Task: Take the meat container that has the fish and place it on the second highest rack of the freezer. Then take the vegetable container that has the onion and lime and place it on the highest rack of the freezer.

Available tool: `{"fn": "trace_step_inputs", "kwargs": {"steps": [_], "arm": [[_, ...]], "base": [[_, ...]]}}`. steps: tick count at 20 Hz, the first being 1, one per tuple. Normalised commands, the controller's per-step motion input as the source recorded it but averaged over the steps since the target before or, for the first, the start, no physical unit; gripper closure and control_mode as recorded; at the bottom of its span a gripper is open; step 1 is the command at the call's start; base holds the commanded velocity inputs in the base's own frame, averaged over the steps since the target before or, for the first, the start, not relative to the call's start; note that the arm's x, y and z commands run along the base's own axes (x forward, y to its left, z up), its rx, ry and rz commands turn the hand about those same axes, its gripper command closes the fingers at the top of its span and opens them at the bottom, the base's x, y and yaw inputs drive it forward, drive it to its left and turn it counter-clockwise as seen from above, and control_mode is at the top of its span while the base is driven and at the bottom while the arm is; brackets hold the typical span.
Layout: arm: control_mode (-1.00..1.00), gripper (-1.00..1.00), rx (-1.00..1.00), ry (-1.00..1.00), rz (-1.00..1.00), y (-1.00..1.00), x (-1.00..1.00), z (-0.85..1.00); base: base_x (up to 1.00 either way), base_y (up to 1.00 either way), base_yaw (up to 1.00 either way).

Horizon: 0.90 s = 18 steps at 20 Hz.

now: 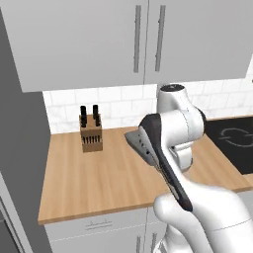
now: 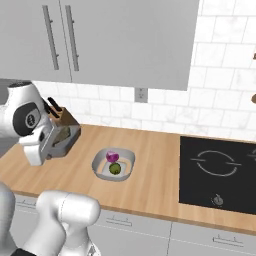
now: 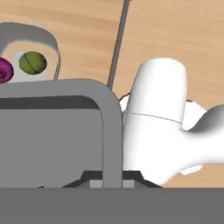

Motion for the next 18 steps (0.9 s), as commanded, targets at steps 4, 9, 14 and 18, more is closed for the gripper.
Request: {"fn": "trace_step_inputs", "kwargs": {"steps": [4, 9, 14, 18], "arm": [[-1.0, 1.0, 0.01, 0.0, 0.0, -0.89, -0.58, 0.04], [-1.0, 1.0, 0.1, -0.05, -0.07, -0.56, -0.08, 0.11], [-1.0, 1.0, 0.12, -0.1, 0.0, -0.12, 0.0, 0.12], [-1.0, 1.0, 0.04, -0.03, -0.1, 0.09, 0.07, 0.0]], "base": [[0.0, 0.0, 0.0], [0.0, 0.0, 0.0], [0.0, 0.0, 0.0], [0.0, 0.0, 0.0]]}}
